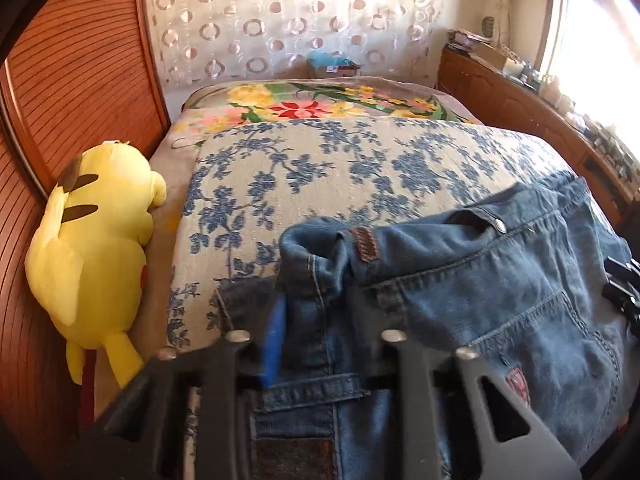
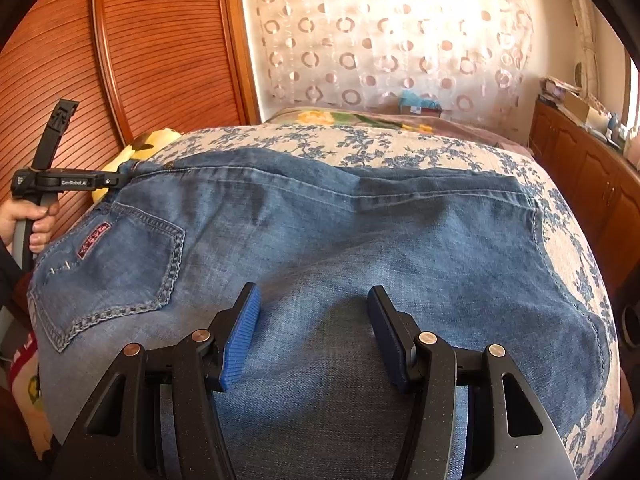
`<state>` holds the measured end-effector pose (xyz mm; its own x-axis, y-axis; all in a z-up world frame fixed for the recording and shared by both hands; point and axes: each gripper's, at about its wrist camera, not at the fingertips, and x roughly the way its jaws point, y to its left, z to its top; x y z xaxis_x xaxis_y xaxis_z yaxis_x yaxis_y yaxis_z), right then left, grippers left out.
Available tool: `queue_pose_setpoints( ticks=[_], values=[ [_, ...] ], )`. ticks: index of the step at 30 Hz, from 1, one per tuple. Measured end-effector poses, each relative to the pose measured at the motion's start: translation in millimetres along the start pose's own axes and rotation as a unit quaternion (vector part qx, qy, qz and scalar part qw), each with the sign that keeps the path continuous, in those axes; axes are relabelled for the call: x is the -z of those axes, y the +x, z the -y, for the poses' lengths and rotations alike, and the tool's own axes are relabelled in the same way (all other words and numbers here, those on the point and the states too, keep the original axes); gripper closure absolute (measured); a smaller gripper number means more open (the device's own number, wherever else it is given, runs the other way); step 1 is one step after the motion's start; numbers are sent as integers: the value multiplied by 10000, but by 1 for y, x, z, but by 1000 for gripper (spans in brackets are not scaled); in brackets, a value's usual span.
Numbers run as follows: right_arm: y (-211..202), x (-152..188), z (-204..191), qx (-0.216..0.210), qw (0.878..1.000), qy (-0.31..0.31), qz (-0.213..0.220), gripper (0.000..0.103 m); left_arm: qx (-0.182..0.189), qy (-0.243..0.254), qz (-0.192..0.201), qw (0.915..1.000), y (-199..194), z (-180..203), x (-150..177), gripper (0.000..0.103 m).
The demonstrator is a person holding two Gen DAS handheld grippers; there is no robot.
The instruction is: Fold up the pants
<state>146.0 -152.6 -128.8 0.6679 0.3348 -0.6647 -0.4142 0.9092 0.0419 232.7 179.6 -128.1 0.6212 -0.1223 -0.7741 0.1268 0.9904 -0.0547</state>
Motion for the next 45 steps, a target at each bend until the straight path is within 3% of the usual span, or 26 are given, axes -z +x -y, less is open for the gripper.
queue_pose_setpoints(
  ticks=[4, 8, 11, 20, 24, 27, 30, 45],
  values=[
    [0, 1, 0, -8, 10000, -1, 16, 46, -105, 38, 257, 9996, -22, 7, 5, 96],
    [-1, 1, -1, -5, 10000, -3, 37, 46, -308, -183, 750, 9965, -63, 7, 5, 97],
    [-2, 2, -1, -8, 10000, 11, 59, 46, -442, -315, 887, 9946, -80, 0, 3, 96],
    [-2, 2, 0, -31, 9999, 41, 104, 46, -752, -231, 871, 9931, -78, -1, -1, 83],
    [-1, 1, 0, -34, 10000, 34, 86, 46, -508, -174, 1103, 9924, -91, 7, -1, 64],
    [-1, 1, 1, -28, 10000, 41, 83, 46, -318, -49, 1274, 9913, -101, 22, -3, 59],
    [-1, 1, 2, -19, 10000, 51, 81, 46, -82, 96, 1296, 9915, -104, 41, -4, 39],
    [-1, 3, 0, -11, 9999, 44, 104, 46, 409, 695, 1000, 9917, -58, 147, 25, 37]
  ],
)
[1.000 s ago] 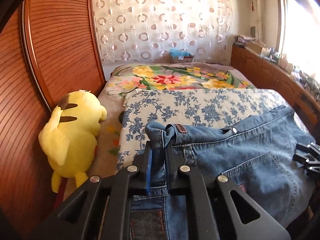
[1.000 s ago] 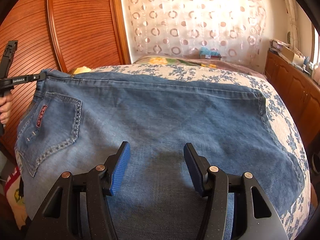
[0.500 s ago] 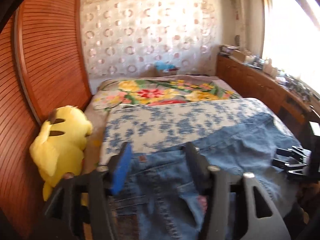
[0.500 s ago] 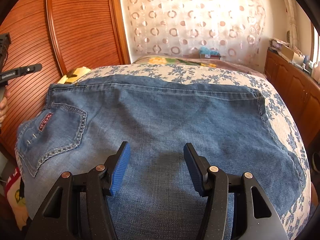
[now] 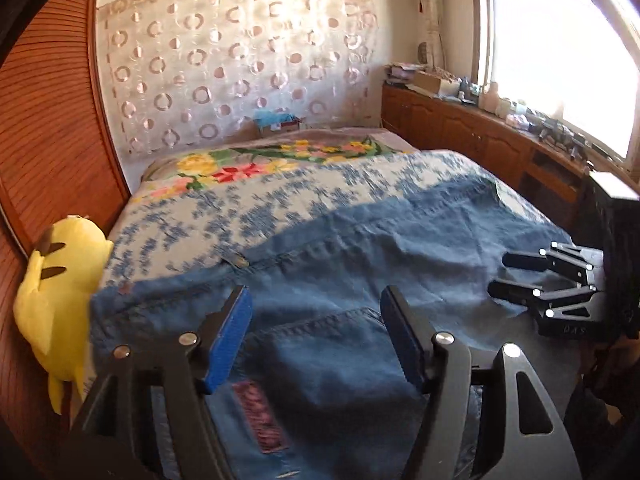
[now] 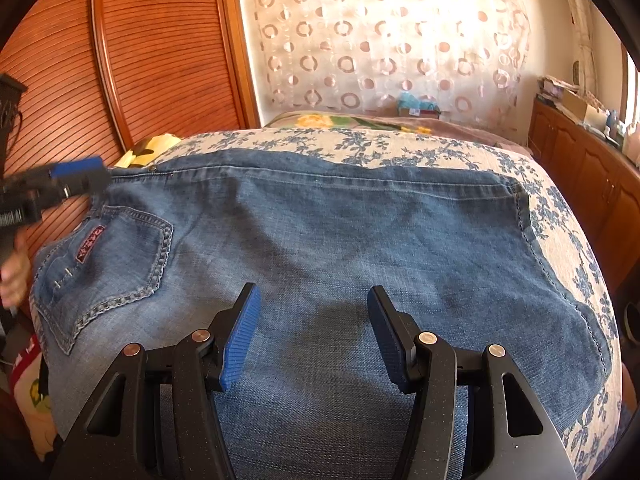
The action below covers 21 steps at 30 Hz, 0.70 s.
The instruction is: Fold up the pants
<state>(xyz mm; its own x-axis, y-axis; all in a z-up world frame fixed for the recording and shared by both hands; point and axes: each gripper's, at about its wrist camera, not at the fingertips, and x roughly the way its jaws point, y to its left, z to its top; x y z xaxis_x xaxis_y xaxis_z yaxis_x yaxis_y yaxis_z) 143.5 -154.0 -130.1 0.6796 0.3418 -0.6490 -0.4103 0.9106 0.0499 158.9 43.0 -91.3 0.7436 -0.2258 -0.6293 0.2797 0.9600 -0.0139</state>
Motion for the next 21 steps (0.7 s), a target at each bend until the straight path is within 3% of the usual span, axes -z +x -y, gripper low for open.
queue_pose_setpoints(
  ticks=[8, 11, 21],
  values=[
    [-2, 3, 0, 202, 9998, -64, -4, 46, 91, -96, -150, 9998, 17, 15, 15, 37],
    [-8, 3, 4, 457, 9989, -106, -29, 46, 110, -100, -208, 9997, 22, 19, 21, 37],
    [-66, 16, 60, 969, 9951, 208, 73, 42, -27, 61, -114, 9999, 21, 32, 36, 37]
  ],
)
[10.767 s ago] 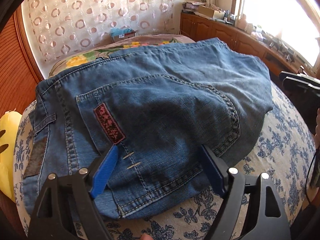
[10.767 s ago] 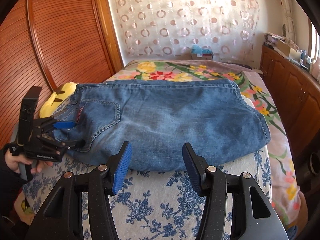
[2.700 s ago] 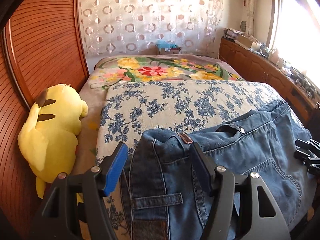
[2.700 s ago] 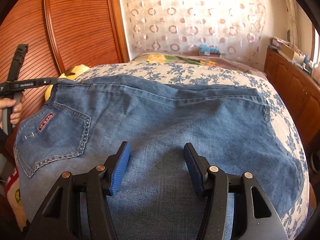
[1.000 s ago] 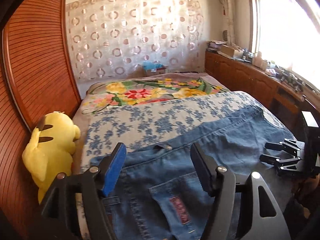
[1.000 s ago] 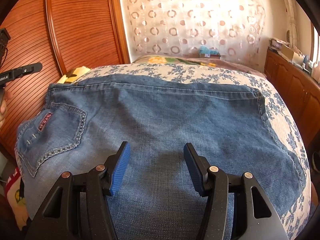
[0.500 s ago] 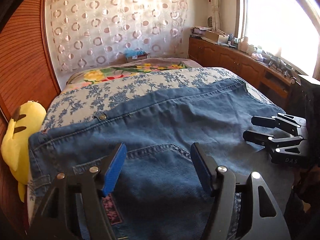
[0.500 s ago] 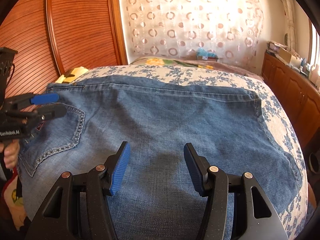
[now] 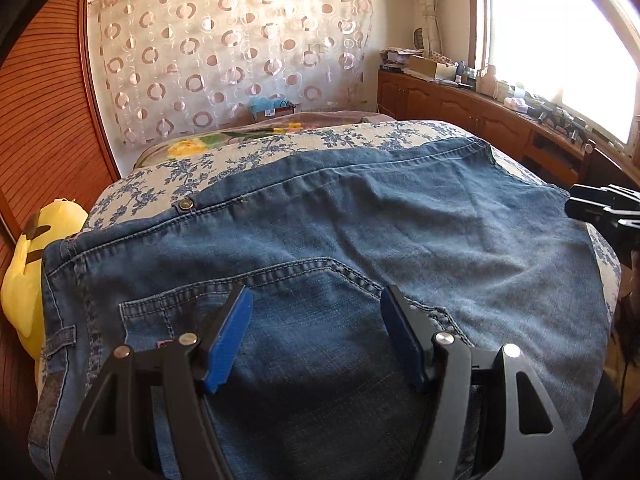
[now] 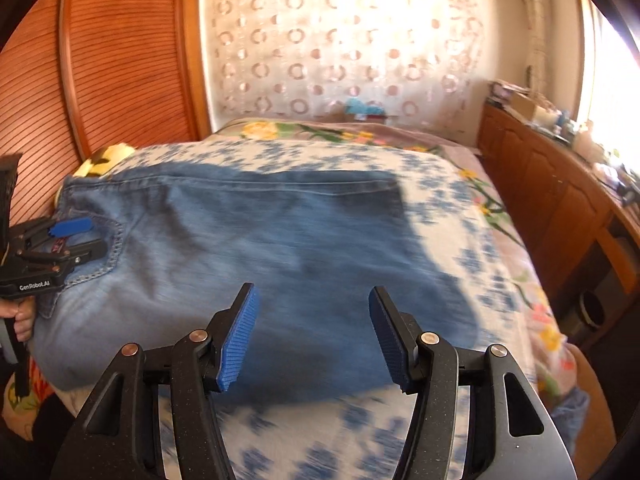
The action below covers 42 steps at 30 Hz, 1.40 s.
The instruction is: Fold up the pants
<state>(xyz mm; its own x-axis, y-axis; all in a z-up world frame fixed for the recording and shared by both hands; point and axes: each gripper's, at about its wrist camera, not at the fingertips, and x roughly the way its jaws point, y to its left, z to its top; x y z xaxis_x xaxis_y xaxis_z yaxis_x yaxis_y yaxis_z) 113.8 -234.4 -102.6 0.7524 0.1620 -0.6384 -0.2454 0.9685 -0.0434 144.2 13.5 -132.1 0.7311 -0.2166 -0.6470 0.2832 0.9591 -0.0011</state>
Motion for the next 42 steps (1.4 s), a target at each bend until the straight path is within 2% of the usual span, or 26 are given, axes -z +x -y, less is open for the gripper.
queue_pose_setpoints(
  ticks=[6, 15, 24, 34, 37, 42],
  values=[
    [-8, 10, 35, 322, 9991, 248, -102, 41, -67, 27, 7, 10000, 0, 2, 2, 37],
    [-7, 21, 54, 365, 9982, 434, -218, 40, -81, 5, 2, 10000, 1, 3, 1, 37],
    [-1, 17, 68, 172, 9970, 692, -296, 40, -88, 11, -2, 10000, 1, 3, 2, 37],
    [7, 28, 81, 41, 9910, 1180, -633, 40, -91, 13, -5, 10000, 1, 3, 2, 37],
    [5, 29, 79, -36, 9886, 1347, -672, 42, -93, 16, -9, 10000, 1, 3, 1, 37],
    [5, 27, 75, -399, 9827, 1644, -754, 48, -89, 15, -21, 10000, 2, 3, 2, 37]
  ],
)
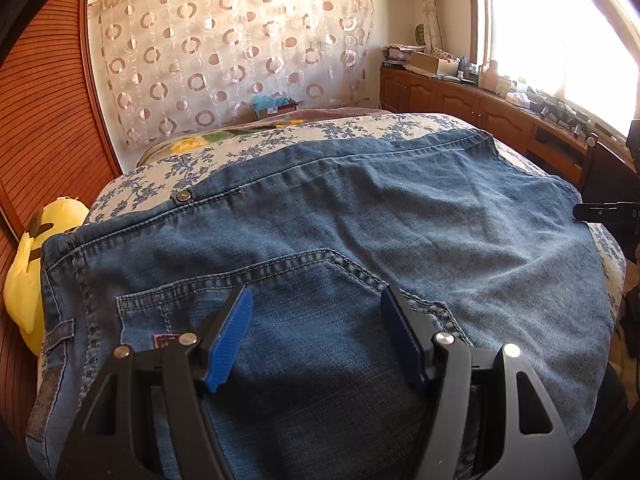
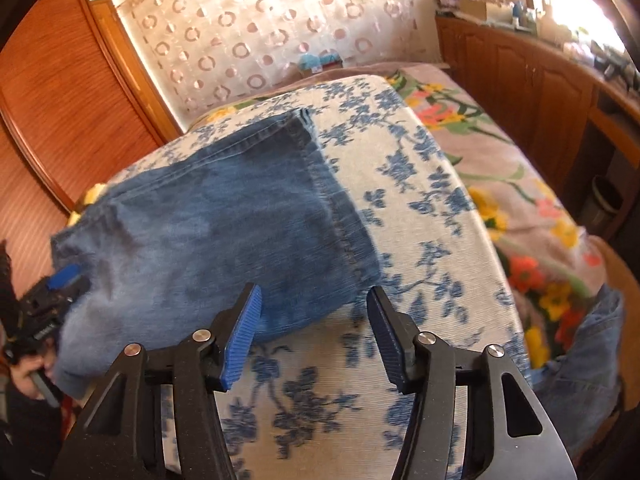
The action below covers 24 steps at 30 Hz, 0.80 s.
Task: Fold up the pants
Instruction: 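Close the right tool on the jeans leg hem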
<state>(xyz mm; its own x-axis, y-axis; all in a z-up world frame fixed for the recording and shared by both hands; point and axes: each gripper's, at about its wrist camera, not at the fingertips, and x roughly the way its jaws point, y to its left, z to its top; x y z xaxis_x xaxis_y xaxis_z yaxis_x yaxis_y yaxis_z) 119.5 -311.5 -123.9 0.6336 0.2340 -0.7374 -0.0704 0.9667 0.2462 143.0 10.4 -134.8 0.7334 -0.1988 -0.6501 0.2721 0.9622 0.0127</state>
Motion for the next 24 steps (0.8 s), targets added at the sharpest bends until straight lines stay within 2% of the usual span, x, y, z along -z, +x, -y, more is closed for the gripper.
queue_pose_setpoints(
  ticks=[2, 4, 6, 9, 15, 24],
  values=[
    [2, -2, -1, 33, 10000, 49, -12, 51, -6, 6, 6, 10000, 0, 0, 1, 37],
    [5, -5, 1, 28, 9999, 135, -26, 58, -4, 2, 4, 10000, 0, 0, 0, 37],
    [3, -8, 4, 11, 9997, 241, 79, 81, -7, -4, 21, 10000, 0, -1, 1, 37],
    [-11, -18, 4, -108, 9990, 216, 376, 97, -11, 6, 17, 10000, 0, -1, 3, 37],
    [-30, -39, -20, -296, 9969, -85, 729, 100, 9, -40, -11, 10000, -3, -4, 3, 37],
    [-22, -50, -75, -688, 9931, -575, 753, 101, -68, -200, 141, 9997, -37, -21, -3, 37]
  ],
)
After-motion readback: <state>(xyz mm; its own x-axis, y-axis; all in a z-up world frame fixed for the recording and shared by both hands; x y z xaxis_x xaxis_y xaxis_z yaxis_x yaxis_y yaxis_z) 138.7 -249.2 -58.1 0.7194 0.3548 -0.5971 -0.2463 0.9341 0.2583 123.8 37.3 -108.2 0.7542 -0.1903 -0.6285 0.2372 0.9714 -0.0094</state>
